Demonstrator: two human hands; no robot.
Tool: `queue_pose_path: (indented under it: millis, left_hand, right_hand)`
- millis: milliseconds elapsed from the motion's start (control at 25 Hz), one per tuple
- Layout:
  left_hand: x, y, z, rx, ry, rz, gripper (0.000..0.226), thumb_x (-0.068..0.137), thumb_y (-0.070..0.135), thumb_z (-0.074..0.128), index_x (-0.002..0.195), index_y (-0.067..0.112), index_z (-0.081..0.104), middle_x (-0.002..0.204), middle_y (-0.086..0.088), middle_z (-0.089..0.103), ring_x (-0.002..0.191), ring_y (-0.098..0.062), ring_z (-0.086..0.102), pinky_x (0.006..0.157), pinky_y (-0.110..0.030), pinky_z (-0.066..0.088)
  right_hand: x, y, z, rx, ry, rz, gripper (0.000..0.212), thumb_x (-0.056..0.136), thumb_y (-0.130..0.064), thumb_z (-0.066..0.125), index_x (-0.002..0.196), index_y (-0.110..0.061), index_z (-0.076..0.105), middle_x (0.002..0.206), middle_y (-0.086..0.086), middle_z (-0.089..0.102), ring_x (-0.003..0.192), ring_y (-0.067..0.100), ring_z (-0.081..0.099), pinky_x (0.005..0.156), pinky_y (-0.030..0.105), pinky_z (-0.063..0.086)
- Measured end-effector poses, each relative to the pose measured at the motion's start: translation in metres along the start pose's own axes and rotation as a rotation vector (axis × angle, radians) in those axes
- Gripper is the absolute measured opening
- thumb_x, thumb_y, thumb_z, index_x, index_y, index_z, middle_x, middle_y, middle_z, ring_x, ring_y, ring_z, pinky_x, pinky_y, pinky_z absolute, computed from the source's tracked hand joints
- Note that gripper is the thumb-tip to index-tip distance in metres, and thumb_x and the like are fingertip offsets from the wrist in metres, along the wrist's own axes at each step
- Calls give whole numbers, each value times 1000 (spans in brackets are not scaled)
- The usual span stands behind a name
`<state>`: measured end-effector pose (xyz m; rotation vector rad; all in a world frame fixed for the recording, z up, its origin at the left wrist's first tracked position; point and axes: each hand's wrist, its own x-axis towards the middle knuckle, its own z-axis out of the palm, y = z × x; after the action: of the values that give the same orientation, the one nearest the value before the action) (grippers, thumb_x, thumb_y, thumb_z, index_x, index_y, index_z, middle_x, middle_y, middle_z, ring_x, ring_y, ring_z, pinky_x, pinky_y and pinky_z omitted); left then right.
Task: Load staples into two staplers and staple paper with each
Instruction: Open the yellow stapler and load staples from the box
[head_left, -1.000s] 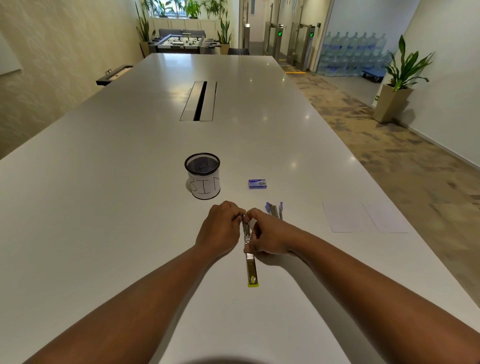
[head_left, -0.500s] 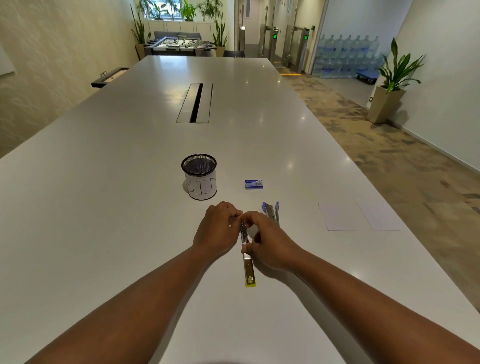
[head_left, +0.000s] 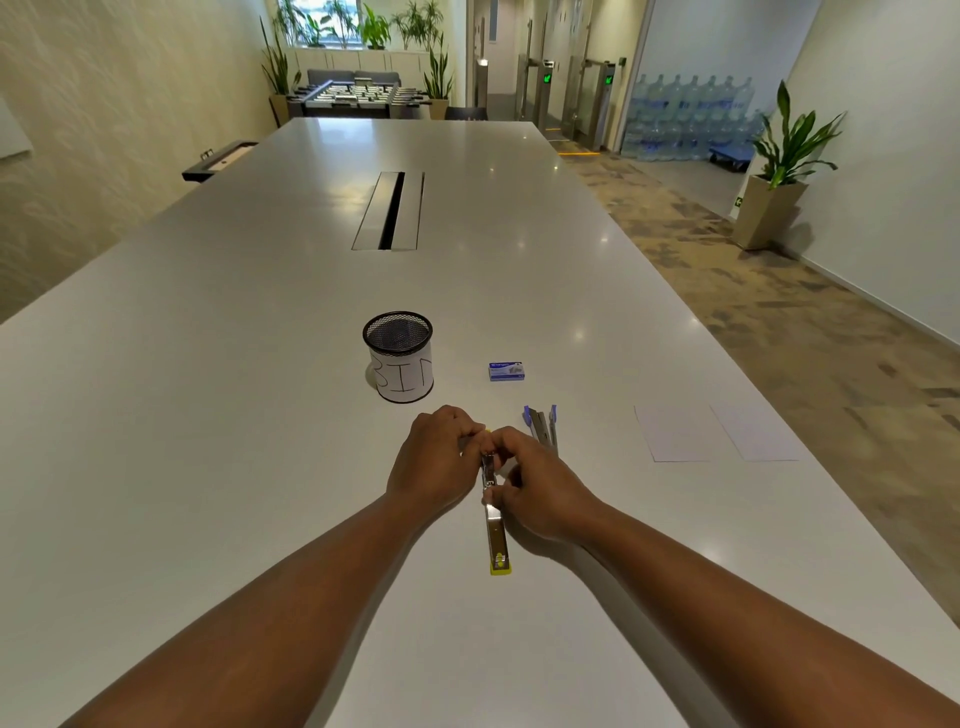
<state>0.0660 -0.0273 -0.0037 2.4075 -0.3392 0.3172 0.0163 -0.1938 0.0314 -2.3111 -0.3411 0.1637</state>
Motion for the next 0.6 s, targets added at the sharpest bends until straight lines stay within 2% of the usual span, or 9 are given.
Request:
queue_pose_path:
  millis: [280,440,600]
  left_hand:
    - [-2,2,-3,16,-7,-5,29,100,42,52,100,24,74,97,8,66,91,-13,60,73,-30,51]
    - [-2,4,-2,36,-3,-2,30,101,40,48,103,22,73,101,4,68,94,-15,60,75,-36,54]
    - [-2,2,-1,39,-5,-4,33,101,42,46,104,24,73,101,5,69,93,-15,61,76,-40,56]
  right_hand:
    - [-3,5,3,37,43,18,44,84,-22,75,114,-46,53,92,-14,59,83,14,63,82,46,58]
    - [-7,7,7,50,82,24,36,86,-22,73,114,-39,58,88,-16,59,80,11,62,82,47,59]
    - [-10,4,5,54,98,22,31,87,-21,72,114,-33,61,91,-14,61,81,16,65,82,47,59]
